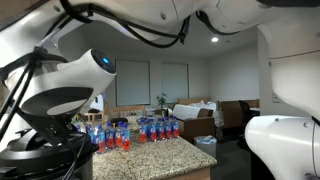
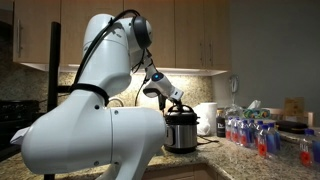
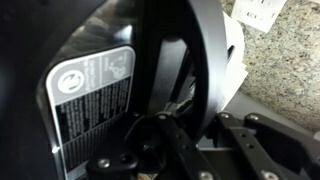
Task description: Put the black lid on the rice cooker on the left
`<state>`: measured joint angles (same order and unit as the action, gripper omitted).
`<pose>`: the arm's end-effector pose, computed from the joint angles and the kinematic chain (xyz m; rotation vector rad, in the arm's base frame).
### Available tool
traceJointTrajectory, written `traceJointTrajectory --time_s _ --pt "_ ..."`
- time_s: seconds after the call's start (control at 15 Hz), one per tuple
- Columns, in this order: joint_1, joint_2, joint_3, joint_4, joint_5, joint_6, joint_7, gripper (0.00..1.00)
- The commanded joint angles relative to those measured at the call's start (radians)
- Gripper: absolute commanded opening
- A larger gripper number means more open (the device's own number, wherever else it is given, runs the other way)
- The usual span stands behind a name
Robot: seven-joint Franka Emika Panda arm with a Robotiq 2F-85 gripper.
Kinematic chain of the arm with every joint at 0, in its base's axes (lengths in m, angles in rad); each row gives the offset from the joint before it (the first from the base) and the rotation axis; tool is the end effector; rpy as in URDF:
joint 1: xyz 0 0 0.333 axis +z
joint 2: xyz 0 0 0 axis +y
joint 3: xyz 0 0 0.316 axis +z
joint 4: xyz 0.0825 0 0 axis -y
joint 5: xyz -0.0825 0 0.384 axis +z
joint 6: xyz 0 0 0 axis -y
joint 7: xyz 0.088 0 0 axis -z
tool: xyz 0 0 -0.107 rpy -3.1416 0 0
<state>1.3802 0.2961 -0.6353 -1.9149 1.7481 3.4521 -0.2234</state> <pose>0.4805 0.3261 0.4370 -2.0861 0.9256 -0.9890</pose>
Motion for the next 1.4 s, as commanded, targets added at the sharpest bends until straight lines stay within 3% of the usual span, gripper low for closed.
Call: traceJointTrajectory --time_s 0.0,0.2,0.6,0.67,0.73,0.87,1.13,1.33 --pt "0.142 0.033 -0.151 -0.018 0.07 0.006 0.016 0.07" --pt "0.183 0.024 -0.188 -0.044 0.106 0.005 -0.009 0.06" --pt "0.142 -0.036 -0.124 -0.082 0.1 0.008 -0.057 0.05" --pt "0.133 -0.046 -0.111 -0.094 0.102 0.008 -0.076 0.32" --pt "0.125 -0.059 -0.097 -0.11 0.104 0.008 -0.099 0.32" --pt "0.108 -0.069 -0.081 -0.148 0.116 0.001 -0.149 0.44" --pt "0.045 -0.119 -0.016 -0.17 0.133 0.023 -0.255 0.5" --pt "0.011 -0.133 0.018 -0.173 0.152 0.027 -0.321 0.62"
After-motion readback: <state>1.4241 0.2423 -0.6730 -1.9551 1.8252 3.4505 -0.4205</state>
